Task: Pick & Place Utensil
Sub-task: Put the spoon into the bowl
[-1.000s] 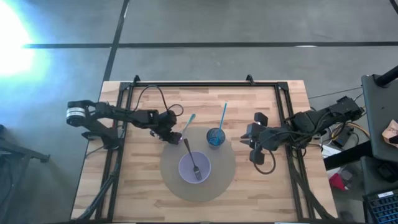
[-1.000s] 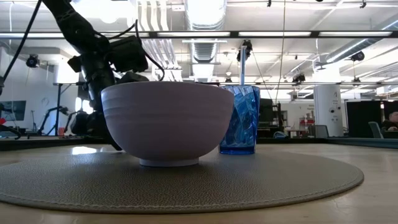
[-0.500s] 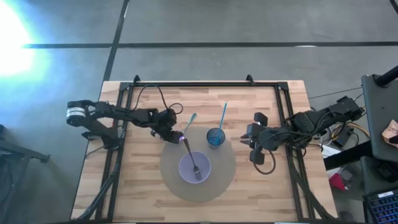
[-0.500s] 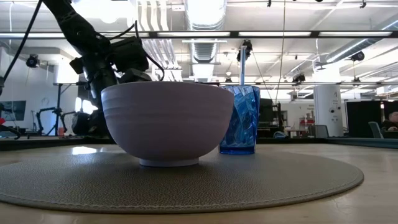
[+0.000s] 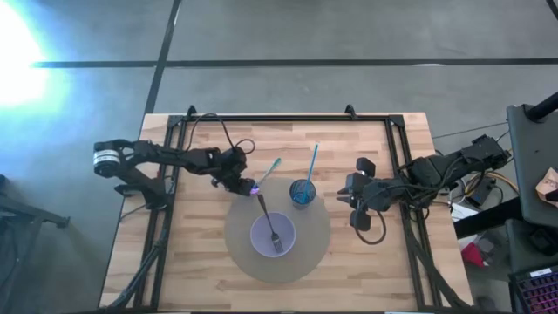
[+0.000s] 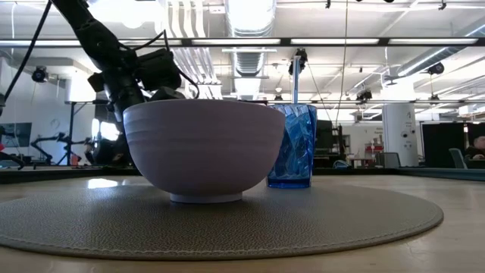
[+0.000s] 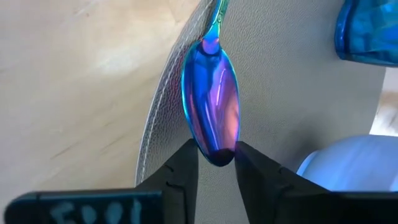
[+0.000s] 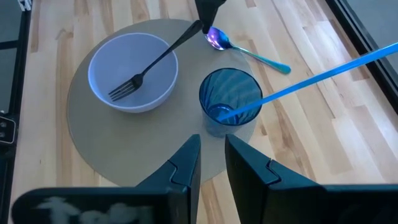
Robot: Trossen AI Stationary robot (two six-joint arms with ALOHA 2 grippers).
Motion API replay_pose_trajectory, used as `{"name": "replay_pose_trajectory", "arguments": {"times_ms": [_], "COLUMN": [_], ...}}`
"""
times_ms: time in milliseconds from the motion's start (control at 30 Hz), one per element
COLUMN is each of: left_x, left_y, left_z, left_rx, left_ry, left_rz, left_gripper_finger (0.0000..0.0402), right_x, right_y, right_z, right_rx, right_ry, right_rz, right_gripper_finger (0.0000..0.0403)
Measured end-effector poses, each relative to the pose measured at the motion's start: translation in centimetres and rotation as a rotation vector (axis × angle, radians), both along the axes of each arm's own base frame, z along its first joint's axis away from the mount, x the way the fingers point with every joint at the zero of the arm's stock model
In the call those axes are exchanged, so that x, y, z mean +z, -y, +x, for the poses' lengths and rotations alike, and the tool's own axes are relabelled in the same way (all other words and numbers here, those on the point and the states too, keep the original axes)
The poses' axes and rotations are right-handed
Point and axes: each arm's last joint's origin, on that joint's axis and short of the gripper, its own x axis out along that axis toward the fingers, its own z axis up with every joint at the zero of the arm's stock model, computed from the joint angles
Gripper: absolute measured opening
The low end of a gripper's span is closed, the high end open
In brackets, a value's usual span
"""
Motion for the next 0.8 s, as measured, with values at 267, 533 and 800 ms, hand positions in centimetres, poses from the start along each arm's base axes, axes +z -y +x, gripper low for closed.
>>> {"name": "replay_pose_trajectory", "arguments": {"times_ms": [267,533,800], "left_x": [0.09,-0.52,-0.84], "left_y": [-0.17,-0.32,-0.37], "left_z": [0.13,0.25,0.36], "left_rx": [-0.014,-0.03,-0.068], "left_ry": [0.023,0.001,-0.002], "left_rz": [0.033,0.077,0.1], "left_gripper_finger": [0.0054,0.0008,0.0002], "right_x": [0.0,0.01,0.0], "right_y": [0.0,0.0,-0.03], "right_z": [0.0,0.01,0.0], "right_rx": [0.0,-0.003,-0.012], "right_ry": [0.0,0.001,0.002], "right_rz": [0.0,0.004,0.021], "right_gripper_finger": [0.0068,0.0068,0.0068]}}
